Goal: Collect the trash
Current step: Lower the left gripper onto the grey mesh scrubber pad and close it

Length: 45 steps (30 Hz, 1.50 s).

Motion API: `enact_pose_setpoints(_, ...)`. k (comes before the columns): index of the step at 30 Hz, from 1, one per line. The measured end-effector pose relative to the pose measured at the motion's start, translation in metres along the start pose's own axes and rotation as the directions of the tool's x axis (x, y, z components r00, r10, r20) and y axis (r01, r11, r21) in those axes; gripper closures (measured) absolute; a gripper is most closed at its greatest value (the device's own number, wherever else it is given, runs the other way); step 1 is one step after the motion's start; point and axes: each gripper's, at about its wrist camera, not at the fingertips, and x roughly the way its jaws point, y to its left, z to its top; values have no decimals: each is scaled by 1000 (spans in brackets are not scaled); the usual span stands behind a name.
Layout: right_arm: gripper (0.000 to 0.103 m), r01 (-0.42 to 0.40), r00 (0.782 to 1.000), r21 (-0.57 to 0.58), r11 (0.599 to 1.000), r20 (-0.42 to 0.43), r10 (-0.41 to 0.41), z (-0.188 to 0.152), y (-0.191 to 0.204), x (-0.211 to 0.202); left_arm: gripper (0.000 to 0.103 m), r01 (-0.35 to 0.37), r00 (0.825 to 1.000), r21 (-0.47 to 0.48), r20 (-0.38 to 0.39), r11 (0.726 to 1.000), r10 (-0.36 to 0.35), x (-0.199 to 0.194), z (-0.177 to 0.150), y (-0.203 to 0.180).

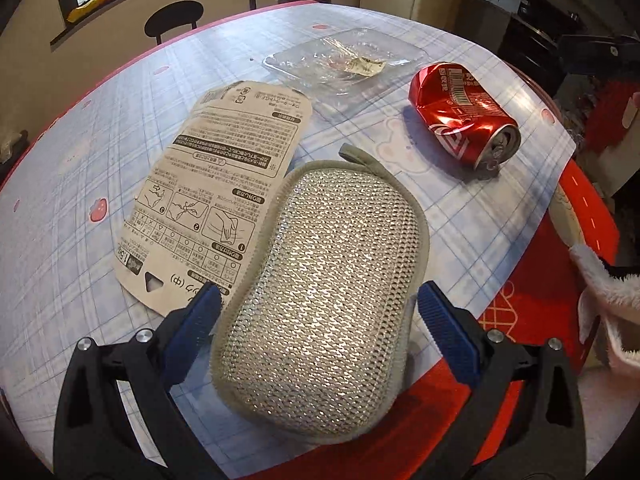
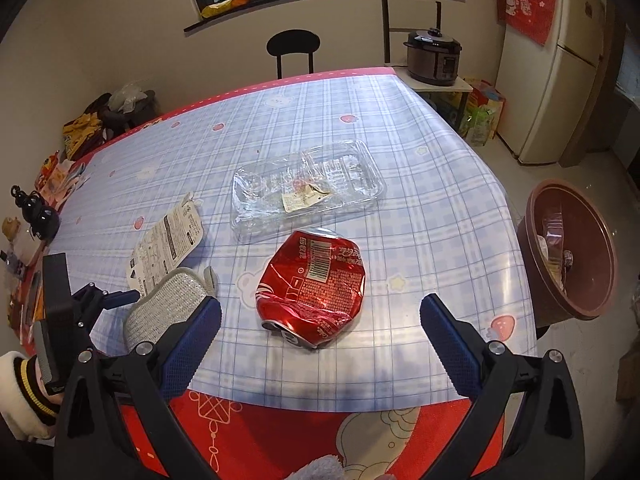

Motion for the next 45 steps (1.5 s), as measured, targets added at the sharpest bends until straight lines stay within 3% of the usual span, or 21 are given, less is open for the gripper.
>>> enact_pose_setpoints(6,5,9,1000,27,1000,-7,-9,-4,-11,2,6,13,1000,8,-18,1000,-13,12,7,0)
enact_pose_setpoints(11,5,-4,1000,29,1000,-19,5,-3,-12,5,7,36,999,-79,-20,996,-37,14,9,11)
enact_pose_setpoints(17,5,-20,999,24,1000,-32,21,-1,-8,10,11,32,999,-115,-35,993,-36,10,5,15)
enact_pose_setpoints(22,5,-40,998,-1,999,-43,40,2,-1,15,30,20,999,-164,-30,986,-25,-5,-1,19)
enact_pose_setpoints(24,5,-49,998,-12,999,-48,48,3,3,16,47,27,999,-205,-24,978,-33,-13,-5,26)
enact_pose_setpoints(29,5,-64,997,-30,998,-51,62,6,8,17,80,97,995,-322,19,942,-96,-35,-19,47)
enact_pose_setpoints(30,5,-66,997,-31,997,-52,64,6,9,17,93,106,994,-335,28,936,-103,-40,-22,48)
enact_pose_setpoints(36,5,-84,995,-42,996,-54,82,10,13,19,95,160,986,-413,100,896,-130,-70,-37,58)
enact_pose_setpoints(45,5,-99,994,-54,994,-55,96,12,19,21,98,59,980,-522,194,851,51,-124,-39,78)
